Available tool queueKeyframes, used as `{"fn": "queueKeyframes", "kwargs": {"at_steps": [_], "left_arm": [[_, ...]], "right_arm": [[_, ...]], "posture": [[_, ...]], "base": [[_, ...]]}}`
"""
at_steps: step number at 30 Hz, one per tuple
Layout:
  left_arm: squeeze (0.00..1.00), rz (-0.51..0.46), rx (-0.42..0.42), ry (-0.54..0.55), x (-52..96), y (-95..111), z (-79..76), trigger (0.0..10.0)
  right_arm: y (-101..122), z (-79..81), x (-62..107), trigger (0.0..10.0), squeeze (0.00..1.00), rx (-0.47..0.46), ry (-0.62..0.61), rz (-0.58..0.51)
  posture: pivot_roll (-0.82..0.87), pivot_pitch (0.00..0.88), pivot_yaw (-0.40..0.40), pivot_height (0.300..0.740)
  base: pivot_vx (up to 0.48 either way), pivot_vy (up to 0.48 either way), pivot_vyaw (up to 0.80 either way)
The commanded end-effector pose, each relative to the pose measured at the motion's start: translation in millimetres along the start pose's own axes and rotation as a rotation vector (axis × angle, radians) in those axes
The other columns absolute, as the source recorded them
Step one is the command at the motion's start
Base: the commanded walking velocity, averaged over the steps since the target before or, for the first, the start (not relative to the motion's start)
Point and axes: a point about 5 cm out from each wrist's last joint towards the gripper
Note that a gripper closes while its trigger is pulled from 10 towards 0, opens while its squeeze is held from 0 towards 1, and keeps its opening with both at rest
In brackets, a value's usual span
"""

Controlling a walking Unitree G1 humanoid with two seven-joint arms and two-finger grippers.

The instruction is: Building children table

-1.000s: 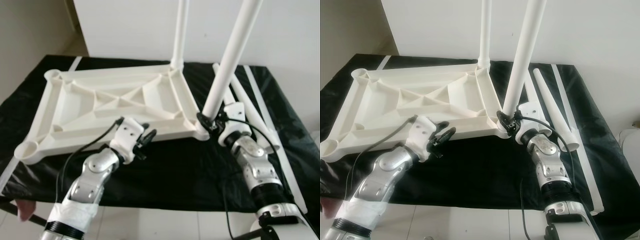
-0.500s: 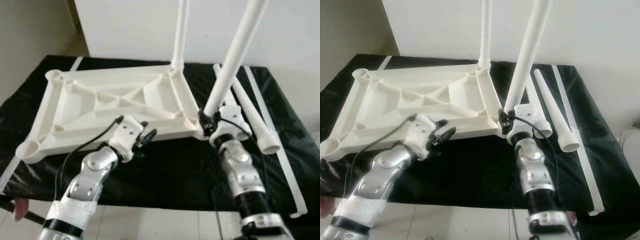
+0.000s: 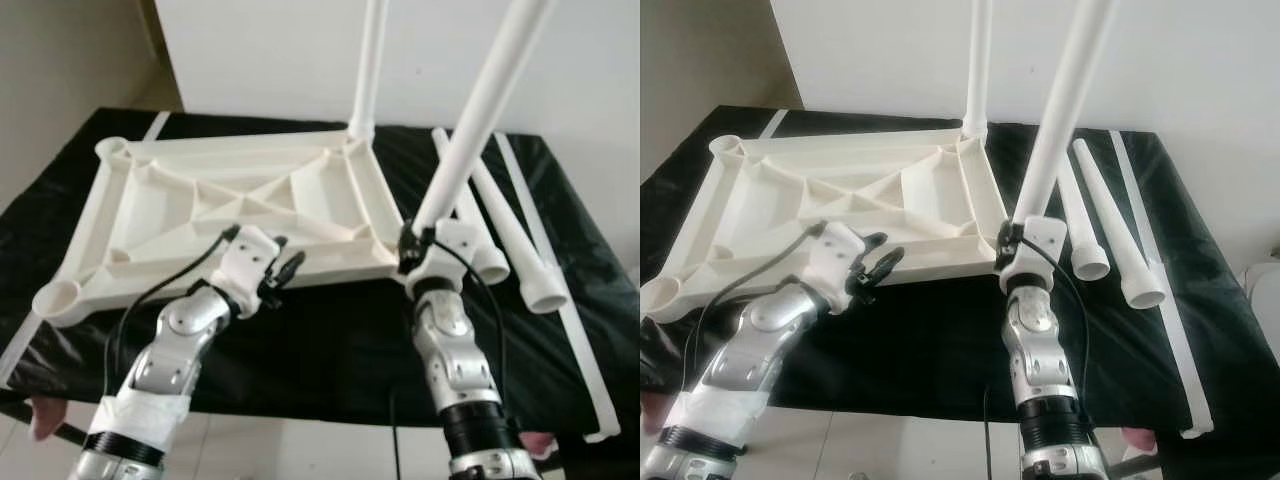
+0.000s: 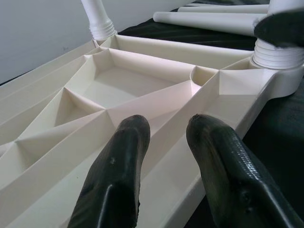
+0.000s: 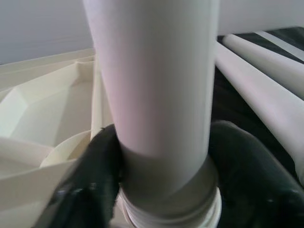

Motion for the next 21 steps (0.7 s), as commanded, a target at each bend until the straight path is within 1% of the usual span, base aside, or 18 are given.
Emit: {"fn": "queueKeyframes", "kwargs": {"at_steps": [1,4,5,8,9,12,13,14,15,16,17,18,19,21], "left_arm": [[0.0,0.02,0.01,0.026,1.0,-5,3.1,10.0],[0.0,0.019,0.01,0.024,0.9,-5,3.2,10.0],[0.0,0.019,0.009,0.026,0.9,-5,3.5,10.0],[0.0,0.019,0.008,0.028,0.8,-5,3.6,10.0],[0.0,0.017,0.007,0.028,0.3,-5,3.4,10.0],[0.0,0.016,0.007,0.031,-0.2,-5,3.8,10.0],[0.0,0.016,0.007,0.031,-0.2,-5,3.8,10.0],[0.0,0.015,0.003,0.036,-0.4,-4,4.9,10.0],[0.0,0.015,0.001,0.039,-0.5,-4,5.5,10.0],[0.0,0.015,0.001,0.039,-0.5,-4,5.5,10.0],[0.0,0.013,0.0,0.044,-0.6,-4,6.4,10.0],[0.0,0.013,0.0,0.047,-0.7,-4,6.8,10.0],[0.0,0.013,0.0,0.047,-0.7,-4,6.8,10.0],[0.0,0.011,0.0,0.049,-1.0,-3,7.7,10.0]], "right_arm": [[5,-5.6,0.6,10.0,1.0,0.006,0.045,-0.037],[6,-10.4,-0.8,10.0,1.0,0.023,0.127,-0.048],[5,-13.8,-1.9,10.0,0.95,0.038,0.158,-0.053],[5,-16.2,-2.6,10.0,0.95,0.048,0.176,-0.056],[4,-22.7,-7.2,10.0,0.0,0.082,0.263,-0.065],[5,-25.2,-11.8,10.0,0.0,0.092,0.368,-0.072],[5,-25.2,-11.8,10.0,0.0,0.092,0.368,-0.072],[7,-25.0,-14.9,10.0,0.0,0.115,0.442,-0.081],[8,-25.0,-16.0,10.0,0.0,0.13,0.475,-0.087],[8,-25.0,-16.0,10.0,0.0,0.13,0.475,-0.087],[9,-24.4,-18.0,10.0,0.0,0.149,0.541,-0.092],[10,-24.0,-18.9,10.0,0.0,0.154,0.571,-0.091],[10,-24.0,-18.9,10.0,0.0,0.154,0.571,-0.091],[10,-23.7,-22.6,10.0,0.0,0.184,0.643,-0.089]], "posture": [[-0.05,0.099,-0.041,0.74],[-0.05,0.096,-0.043,0.74],[-0.05,0.095,-0.042,0.74],[-0.05,0.093,-0.042,0.74],[-0.05,0.093,-0.045,0.74],[-0.05,0.093,-0.042,0.74],[-0.05,0.093,-0.042,0.74],[-0.05,0.095,-0.04,0.74],[-0.05,0.095,-0.04,0.74],[-0.05,0.095,-0.04,0.74],[-0.05,0.095,-0.037,0.74],[-0.05,0.095,-0.037,0.74],[-0.05,0.095,-0.037,0.74],[-0.05,0.094,-0.033,0.74]], "base": [[0.0,0.0,0.0],[0.0,0.0,0.0],[0.0,0.0,0.0],[0.0,0.0,0.0],[0.0,0.0,0.0],[0.0,0.0,0.0],[0.0,0.0,0.0],[0.0,0.0,0.0],[0.0,0.0,0.0],[0.0,0.0,0.0],[0.0,0.0,0.0],[0.0,0.0,0.0],[0.0,0.0,0.0],[0.0,0.0,0.0]]}}
Point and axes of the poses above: a point about 5 cm out from each wrist's last joint towards the gripper, its own x axis pointing back from the gripper into the wrist, its own y axis along the axis of the wrist's last joint, z = x × y, and after that the axes turned 11 degrees about x, right-handed
